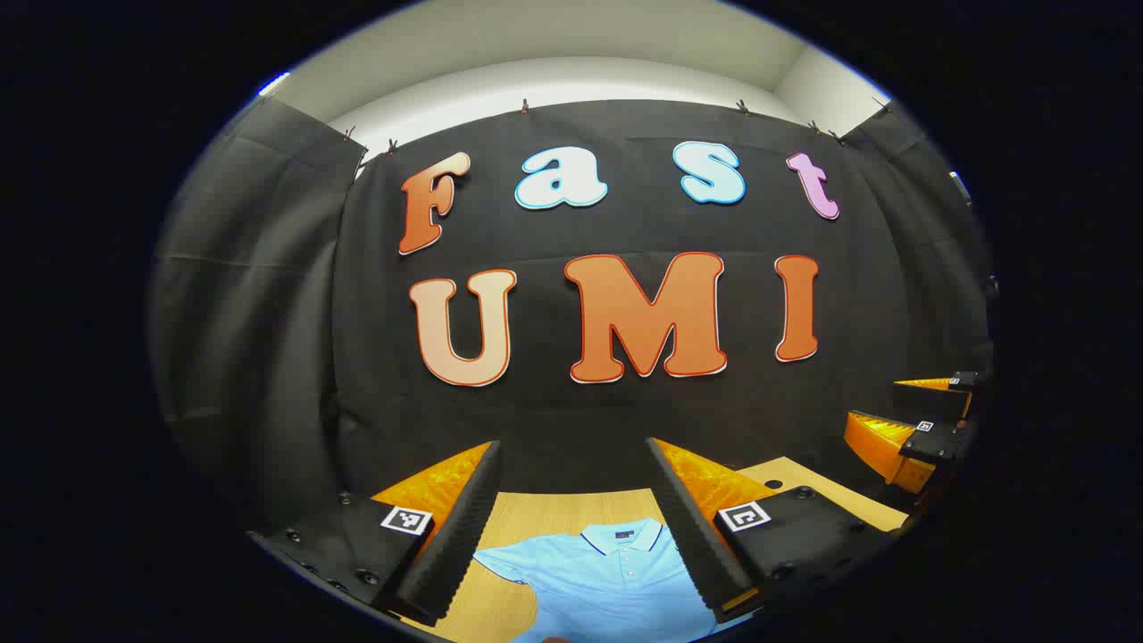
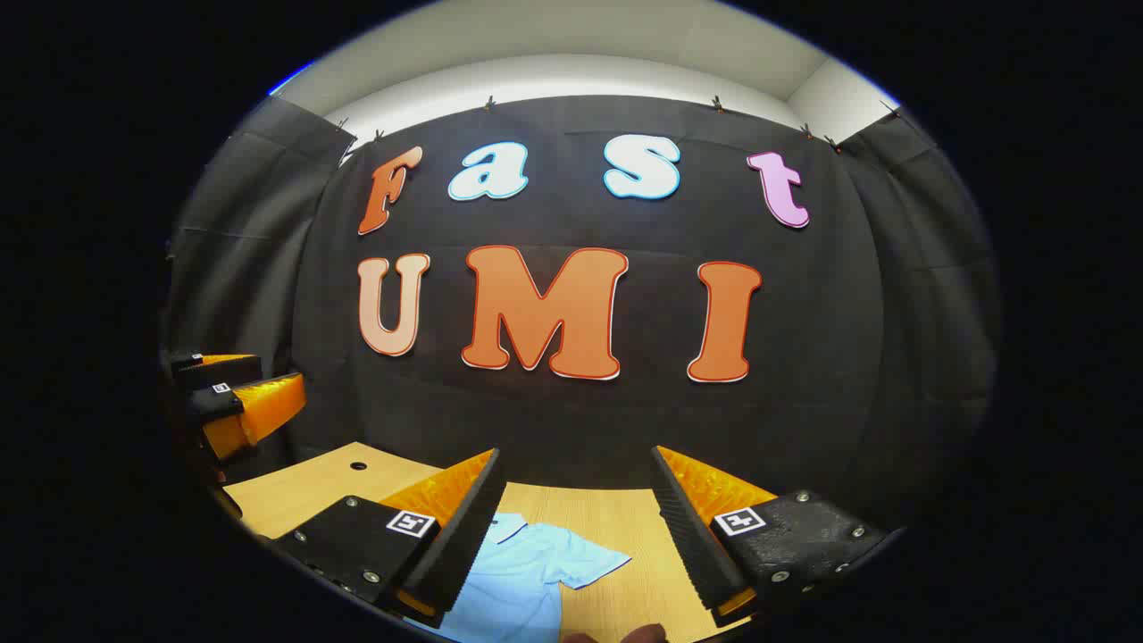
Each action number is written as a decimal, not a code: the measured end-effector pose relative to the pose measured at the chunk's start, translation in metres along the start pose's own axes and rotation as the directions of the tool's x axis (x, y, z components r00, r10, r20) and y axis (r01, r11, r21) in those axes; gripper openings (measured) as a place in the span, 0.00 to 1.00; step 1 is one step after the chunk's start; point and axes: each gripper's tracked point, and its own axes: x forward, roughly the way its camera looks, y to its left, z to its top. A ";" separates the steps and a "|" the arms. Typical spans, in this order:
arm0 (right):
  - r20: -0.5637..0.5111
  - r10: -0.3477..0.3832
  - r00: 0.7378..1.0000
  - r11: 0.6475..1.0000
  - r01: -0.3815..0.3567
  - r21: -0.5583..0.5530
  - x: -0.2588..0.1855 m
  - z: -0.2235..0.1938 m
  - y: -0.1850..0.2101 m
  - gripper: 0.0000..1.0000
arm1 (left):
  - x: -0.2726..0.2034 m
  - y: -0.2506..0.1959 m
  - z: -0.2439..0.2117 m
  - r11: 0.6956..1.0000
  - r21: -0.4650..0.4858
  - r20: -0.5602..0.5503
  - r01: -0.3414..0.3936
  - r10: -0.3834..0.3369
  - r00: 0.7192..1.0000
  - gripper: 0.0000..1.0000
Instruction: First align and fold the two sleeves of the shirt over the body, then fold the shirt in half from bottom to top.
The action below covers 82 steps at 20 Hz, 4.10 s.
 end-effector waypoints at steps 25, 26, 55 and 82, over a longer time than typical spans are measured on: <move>-0.131 0.128 0.983 0.992 -0.128 0.010 0.045 -0.039 -0.021 0.98 | 0.011 0.005 -0.003 0.998 0.003 -0.045 -0.066 0.066 0.997 1.00; -0.169 0.148 0.974 0.989 -0.148 0.012 0.047 -0.050 -0.017 0.98 | 0.012 0.007 -0.005 0.998 0.006 -0.054 -0.069 0.070 0.996 1.00; -0.886 0.047 0.462 0.961 0.222 0.167 0.148 -0.297 -0.026 0.90 | 0.069 0.115 -0.103 0.988 0.031 -0.273 -0.154 0.156 0.949 1.00; -0.990 -0.043 0.138 0.927 0.375 0.011 0.168 -0.420 -0.037 0.36 | 0.100 0.116 -0.106 0.988 0.059 -0.256 -0.139 0.150 0.955 1.00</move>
